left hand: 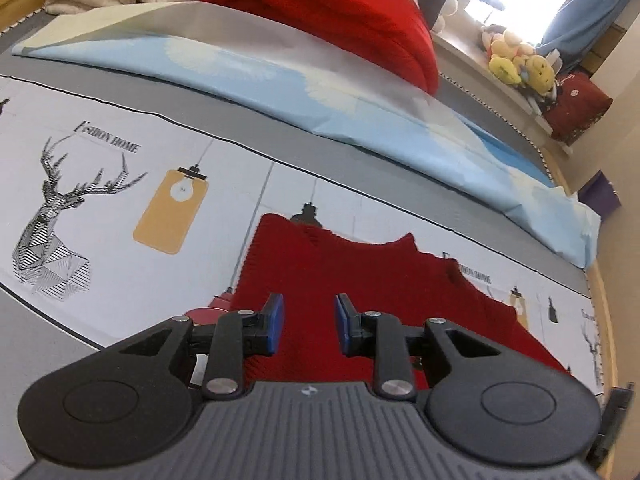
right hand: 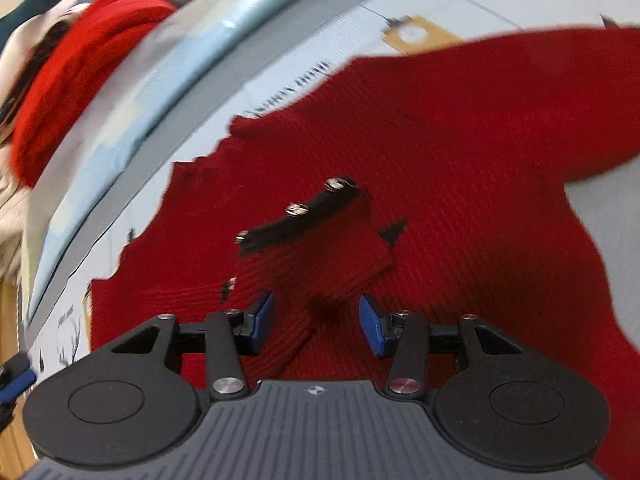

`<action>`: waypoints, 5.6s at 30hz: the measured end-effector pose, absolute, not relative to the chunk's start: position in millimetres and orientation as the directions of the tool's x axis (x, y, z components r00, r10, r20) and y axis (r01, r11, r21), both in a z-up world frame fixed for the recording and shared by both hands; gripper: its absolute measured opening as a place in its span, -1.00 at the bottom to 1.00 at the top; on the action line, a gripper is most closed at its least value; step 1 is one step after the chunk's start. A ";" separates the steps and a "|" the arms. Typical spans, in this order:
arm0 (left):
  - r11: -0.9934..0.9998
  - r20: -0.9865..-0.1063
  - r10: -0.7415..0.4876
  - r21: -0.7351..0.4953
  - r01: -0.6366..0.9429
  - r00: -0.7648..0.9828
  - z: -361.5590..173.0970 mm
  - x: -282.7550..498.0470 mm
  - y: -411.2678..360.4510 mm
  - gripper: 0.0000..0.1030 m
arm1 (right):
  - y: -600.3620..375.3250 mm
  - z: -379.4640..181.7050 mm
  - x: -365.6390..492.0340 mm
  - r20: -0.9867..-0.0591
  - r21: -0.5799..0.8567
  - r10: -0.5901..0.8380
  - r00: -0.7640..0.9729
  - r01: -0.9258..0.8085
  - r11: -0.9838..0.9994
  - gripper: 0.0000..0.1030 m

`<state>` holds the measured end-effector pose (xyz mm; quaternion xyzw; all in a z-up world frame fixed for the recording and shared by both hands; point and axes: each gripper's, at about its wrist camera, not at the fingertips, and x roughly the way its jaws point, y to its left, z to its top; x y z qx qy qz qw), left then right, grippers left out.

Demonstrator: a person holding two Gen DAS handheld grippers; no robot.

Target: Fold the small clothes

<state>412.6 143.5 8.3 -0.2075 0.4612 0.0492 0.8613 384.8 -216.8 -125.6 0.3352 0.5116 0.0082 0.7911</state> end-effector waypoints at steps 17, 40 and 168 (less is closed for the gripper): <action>0.893 -0.817 -0.109 -0.330 -0.304 0.567 9.8 413.8 161.6 -0.43 | -212.6 -124.0 395.5 -0.742 0.578 0.299 0.600 0.346 0.739 -0.85; 0.896 -0.875 -0.186 -0.338 -0.289 0.448 -43.3 420.1 135.4 -0.44 | -302.1 -126.6 394.7 -0.738 0.596 0.240 0.630 0.443 0.670 -0.36; 0.962 -0.889 -0.138 -0.225 -0.153 0.436 -87.0 430.6 88.6 -0.70 | -324.9 -140.9 381.4 -0.834 0.526 0.251 0.492 0.570 0.631 -0.09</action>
